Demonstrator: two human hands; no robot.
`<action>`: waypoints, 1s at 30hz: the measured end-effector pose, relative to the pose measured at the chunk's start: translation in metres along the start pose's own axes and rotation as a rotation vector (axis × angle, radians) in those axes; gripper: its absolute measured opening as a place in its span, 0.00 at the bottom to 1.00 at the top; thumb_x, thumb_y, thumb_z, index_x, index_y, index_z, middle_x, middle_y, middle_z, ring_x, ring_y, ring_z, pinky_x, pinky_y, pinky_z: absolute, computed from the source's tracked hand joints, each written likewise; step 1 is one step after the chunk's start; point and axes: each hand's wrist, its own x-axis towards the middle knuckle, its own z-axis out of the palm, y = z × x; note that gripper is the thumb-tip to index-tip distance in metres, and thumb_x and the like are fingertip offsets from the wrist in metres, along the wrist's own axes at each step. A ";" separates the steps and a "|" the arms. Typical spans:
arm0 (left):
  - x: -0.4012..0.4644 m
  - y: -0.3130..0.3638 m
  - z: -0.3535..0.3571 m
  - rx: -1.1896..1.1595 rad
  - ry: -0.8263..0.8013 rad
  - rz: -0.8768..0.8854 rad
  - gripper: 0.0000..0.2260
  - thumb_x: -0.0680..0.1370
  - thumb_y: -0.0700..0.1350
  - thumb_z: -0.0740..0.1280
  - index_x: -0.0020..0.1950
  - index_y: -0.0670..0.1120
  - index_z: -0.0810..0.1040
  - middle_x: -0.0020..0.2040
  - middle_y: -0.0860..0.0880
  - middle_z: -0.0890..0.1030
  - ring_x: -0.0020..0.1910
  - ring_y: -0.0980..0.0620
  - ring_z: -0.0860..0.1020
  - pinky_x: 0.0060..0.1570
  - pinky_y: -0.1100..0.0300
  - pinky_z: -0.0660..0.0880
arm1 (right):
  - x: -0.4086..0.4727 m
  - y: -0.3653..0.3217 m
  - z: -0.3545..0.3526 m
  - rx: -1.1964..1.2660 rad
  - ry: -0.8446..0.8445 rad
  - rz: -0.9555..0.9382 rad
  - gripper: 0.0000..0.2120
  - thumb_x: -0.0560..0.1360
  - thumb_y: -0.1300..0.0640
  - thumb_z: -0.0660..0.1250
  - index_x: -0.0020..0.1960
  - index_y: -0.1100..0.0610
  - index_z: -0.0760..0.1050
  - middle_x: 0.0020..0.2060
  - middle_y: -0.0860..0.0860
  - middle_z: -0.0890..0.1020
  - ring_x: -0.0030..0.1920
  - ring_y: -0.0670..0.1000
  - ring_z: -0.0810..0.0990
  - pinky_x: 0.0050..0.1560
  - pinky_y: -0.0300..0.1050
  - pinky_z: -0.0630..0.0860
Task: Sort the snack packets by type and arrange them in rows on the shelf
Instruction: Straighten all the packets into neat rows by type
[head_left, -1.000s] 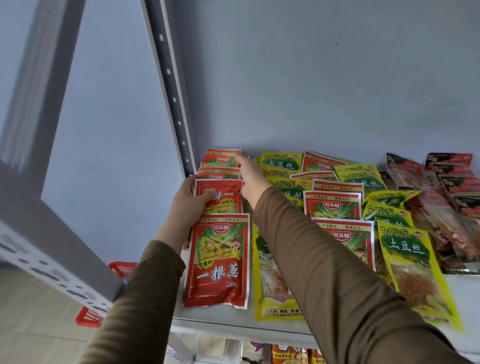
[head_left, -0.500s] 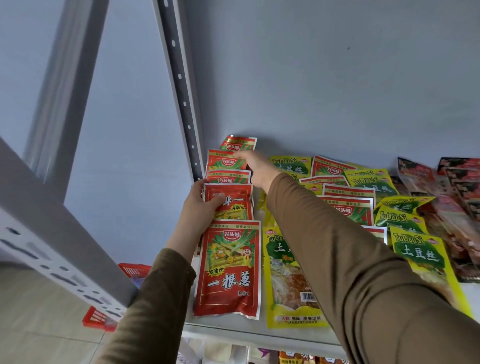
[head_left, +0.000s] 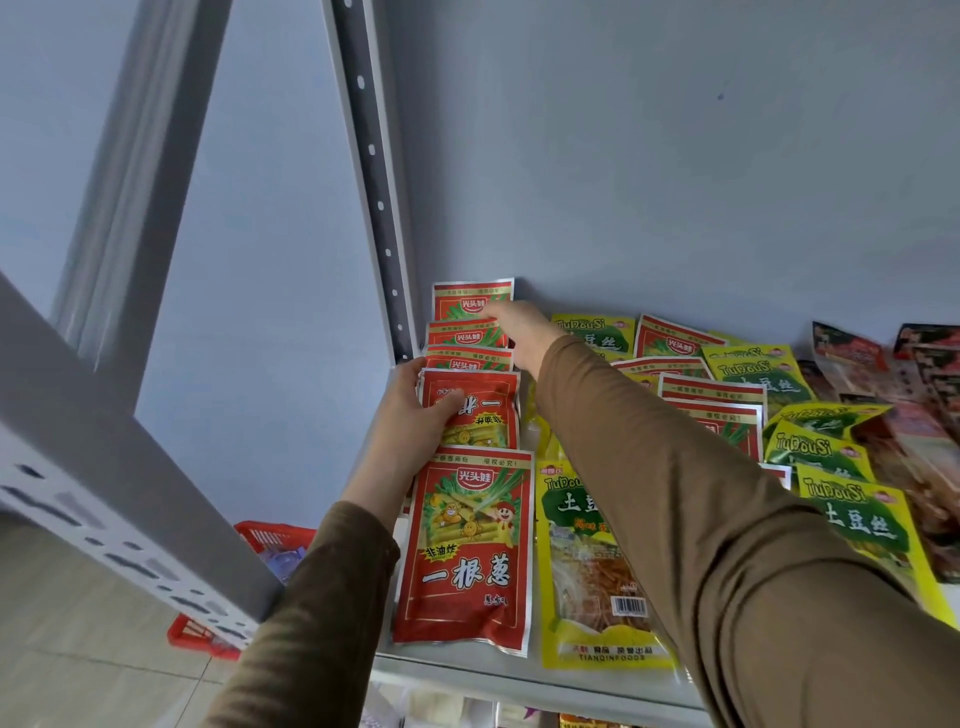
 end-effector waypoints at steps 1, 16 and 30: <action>0.000 0.000 0.000 0.001 0.001 -0.001 0.25 0.76 0.58 0.73 0.68 0.66 0.64 0.52 0.62 0.81 0.40 0.54 0.87 0.36 0.54 0.84 | 0.001 0.002 0.001 0.001 0.018 0.014 0.06 0.80 0.56 0.68 0.53 0.58 0.79 0.46 0.55 0.87 0.44 0.56 0.87 0.45 0.51 0.83; -0.015 0.007 -0.014 0.153 0.329 0.124 0.25 0.83 0.63 0.60 0.78 0.60 0.61 0.69 0.58 0.74 0.36 0.72 0.75 0.30 0.72 0.66 | -0.097 -0.030 -0.015 0.204 0.137 -0.168 0.08 0.82 0.58 0.65 0.56 0.62 0.74 0.50 0.42 0.77 0.38 0.33 0.74 0.38 0.34 0.73; -0.085 -0.019 -0.004 0.381 0.014 0.109 0.40 0.78 0.56 0.71 0.83 0.59 0.50 0.71 0.59 0.72 0.58 0.58 0.78 0.47 0.63 0.77 | -0.210 0.083 0.007 0.039 0.044 -0.207 0.25 0.85 0.56 0.59 0.78 0.41 0.60 0.64 0.38 0.77 0.57 0.39 0.80 0.55 0.45 0.80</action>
